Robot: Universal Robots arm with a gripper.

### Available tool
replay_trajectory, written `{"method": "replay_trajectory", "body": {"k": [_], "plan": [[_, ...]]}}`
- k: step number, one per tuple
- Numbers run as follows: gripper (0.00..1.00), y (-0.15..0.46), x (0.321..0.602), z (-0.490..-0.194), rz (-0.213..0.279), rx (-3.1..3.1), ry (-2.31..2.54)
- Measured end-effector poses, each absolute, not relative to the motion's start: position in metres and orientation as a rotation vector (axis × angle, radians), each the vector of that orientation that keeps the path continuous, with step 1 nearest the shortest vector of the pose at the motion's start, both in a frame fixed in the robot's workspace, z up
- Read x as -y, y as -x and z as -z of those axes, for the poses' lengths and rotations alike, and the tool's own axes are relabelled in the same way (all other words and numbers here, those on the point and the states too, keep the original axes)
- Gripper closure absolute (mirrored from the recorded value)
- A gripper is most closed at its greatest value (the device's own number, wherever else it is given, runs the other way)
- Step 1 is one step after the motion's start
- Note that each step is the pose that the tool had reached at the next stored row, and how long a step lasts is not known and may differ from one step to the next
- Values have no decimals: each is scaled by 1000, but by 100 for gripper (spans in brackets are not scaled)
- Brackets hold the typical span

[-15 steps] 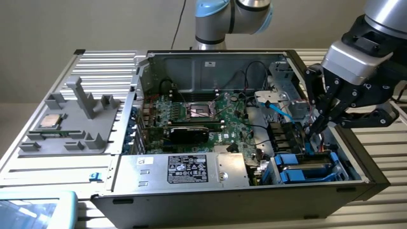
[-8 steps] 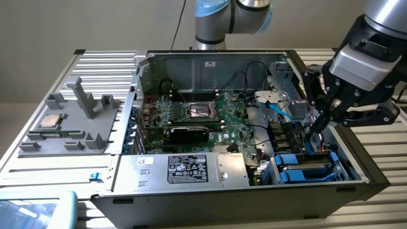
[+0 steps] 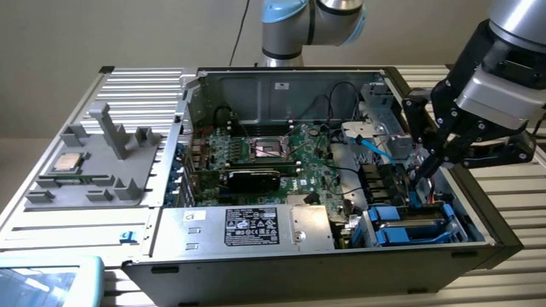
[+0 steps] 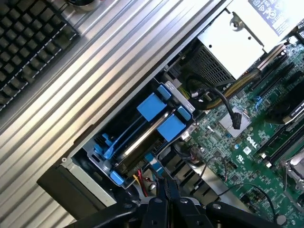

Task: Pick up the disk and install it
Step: 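Insert the second disk wire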

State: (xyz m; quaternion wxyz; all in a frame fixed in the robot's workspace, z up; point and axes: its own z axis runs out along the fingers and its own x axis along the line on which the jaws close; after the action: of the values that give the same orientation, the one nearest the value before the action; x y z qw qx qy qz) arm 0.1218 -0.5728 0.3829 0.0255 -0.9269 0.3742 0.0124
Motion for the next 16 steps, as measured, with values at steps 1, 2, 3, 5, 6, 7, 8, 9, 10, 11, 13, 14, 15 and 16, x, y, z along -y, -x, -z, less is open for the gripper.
{"method": "replay_trajectory", "body": {"k": [1, 2, 3, 5, 6, 7, 8, 9, 10, 11, 13, 14, 15, 16], "plan": [[89, -122, 573, -383, -38, -1130, 2875], [89, -122, 573, -383, -38, -1104, 2885], [89, -122, 573, -383, -38, -1078, 2894], [89, -122, 573, -383, -39, -1025, 2912], [89, -122, 573, -383, -40, -996, 2921], [89, -122, 573, -383, -41, -970, 2930], [89, -122, 573, -383, -41, -943, 2938], [89, -122, 573, -383, -42, -917, 2946], [89, -122, 573, -383, -43, -890, 2953], [89, -122, 573, -383, -45, -863, 2961], [89, -122, 573, -383, -47, -808, 2975], [89, -122, 573, -383, -48, -782, 2981], [89, -122, 573, -383, -49, -754, 2987], [89, -122, 573, -383, -51, -726, 2992]]}}
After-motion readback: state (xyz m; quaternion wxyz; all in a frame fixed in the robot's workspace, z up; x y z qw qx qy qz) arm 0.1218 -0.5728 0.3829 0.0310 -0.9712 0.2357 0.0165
